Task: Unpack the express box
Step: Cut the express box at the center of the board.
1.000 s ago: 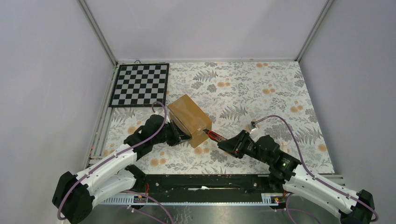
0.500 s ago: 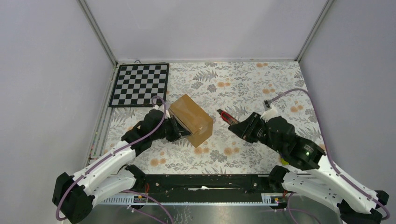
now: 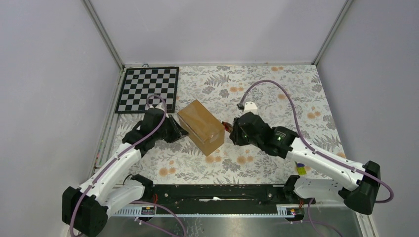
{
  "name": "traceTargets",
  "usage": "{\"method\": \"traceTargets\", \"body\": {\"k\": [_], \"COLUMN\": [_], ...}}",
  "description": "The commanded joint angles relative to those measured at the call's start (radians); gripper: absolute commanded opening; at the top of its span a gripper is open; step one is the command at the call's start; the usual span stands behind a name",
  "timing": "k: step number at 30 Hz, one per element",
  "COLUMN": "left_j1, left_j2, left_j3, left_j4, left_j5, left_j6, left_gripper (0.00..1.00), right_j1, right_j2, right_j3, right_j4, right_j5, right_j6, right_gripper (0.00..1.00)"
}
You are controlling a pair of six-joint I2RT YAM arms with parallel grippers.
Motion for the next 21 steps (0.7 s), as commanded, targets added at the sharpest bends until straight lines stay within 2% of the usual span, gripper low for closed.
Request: {"method": "traceTargets", "body": {"k": [1,8,13,16,19,21], "left_j1": [0.076,0.109,0.114,0.117,0.126,0.126], "left_j2": [0.06,0.204,0.212,0.199,0.156,0.133], "left_j3": [0.067,0.137,0.191,0.259,0.328,0.367], "left_j4": [0.04,0.115,0.069,-0.006,-0.05,-0.049], "left_j5": [0.044,0.083,0.068,-0.001,-0.051,-0.023], "left_j6": [0.094,0.156,0.215,0.265,0.307,0.327], "left_gripper": [0.17,0.26,0.35,0.4,0.46,0.5], "right_j1": [0.126,0.337,0.341,0.341,0.341,0.343], "right_j2": [-0.018,0.02,-0.021,0.0,0.035,0.075], "right_j3": [0.034,0.089,0.149,0.248,0.341,0.386], "right_j4": [0.092,0.041,-0.086,-0.185,-0.212,-0.228], "right_j5": [-0.028,-0.018,0.081,0.138,0.121,0.108], "right_j6": [-0.057,0.035,0.007,-0.029,-0.064,-0.091], "right_gripper": [0.0,0.0,0.0,0.0,0.0,0.0]}}
